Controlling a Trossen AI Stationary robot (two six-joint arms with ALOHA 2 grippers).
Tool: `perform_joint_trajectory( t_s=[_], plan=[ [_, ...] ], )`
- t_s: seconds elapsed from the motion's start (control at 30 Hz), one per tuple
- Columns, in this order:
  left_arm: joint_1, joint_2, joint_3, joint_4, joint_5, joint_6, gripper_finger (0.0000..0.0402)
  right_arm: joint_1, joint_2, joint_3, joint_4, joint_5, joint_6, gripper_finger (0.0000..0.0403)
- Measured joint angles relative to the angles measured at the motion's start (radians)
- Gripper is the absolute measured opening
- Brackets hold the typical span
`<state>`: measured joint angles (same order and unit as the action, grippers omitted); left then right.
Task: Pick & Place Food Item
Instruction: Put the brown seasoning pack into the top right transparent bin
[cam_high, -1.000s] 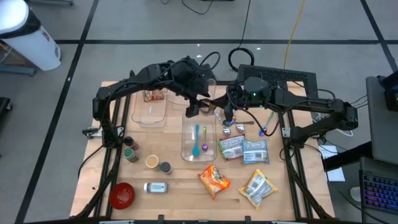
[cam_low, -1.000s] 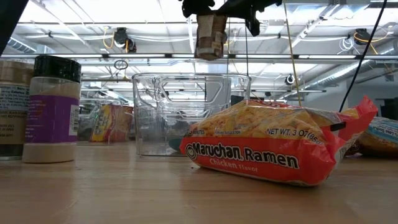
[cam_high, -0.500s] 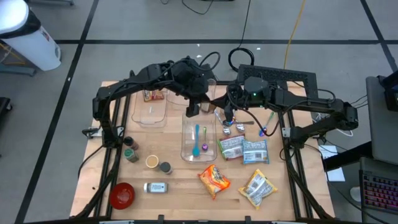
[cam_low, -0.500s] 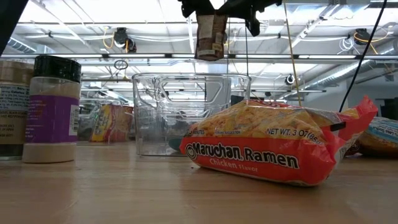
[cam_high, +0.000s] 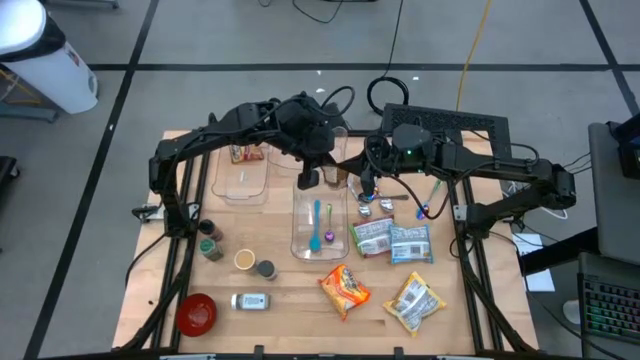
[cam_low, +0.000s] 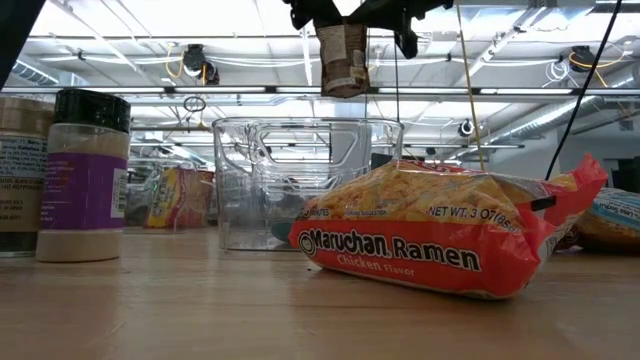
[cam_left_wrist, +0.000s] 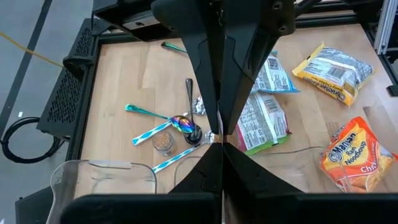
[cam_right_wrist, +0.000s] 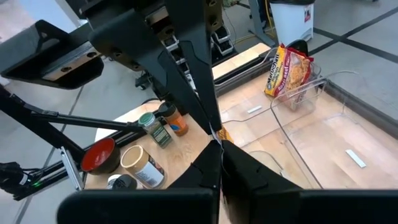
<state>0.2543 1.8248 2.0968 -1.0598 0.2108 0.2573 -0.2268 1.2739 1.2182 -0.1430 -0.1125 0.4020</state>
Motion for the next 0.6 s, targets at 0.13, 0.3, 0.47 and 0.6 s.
perform_joint_trajectory(
  t_s=[0.13, 0.3, 0.47, 0.6],
  plan=[
    [0.000, 0.000, 0.000, -0.001, 0.000, 0.000, 0.0003, 0.000, 0.000, 0.000, 0.013, -0.001, 0.004, 0.0000],
    [0.000, 0.000, -0.001, -0.022, -0.001, 0.000, 0.0002, 0.000, 0.000, 0.000, 0.046, -0.020, 0.004, 0.0018],
    [0.000, 0.000, -0.002, -0.027, -0.003, -0.001, 0.0001, 0.000, -0.001, 0.000, 0.066, -0.021, -0.001, 0.0062],
    [0.003, 0.000, -0.002, -0.056, -0.011, -0.005, 0.0001, -0.001, -0.001, 0.000, 0.066, -0.020, -0.005, 0.0102]
  ],
)
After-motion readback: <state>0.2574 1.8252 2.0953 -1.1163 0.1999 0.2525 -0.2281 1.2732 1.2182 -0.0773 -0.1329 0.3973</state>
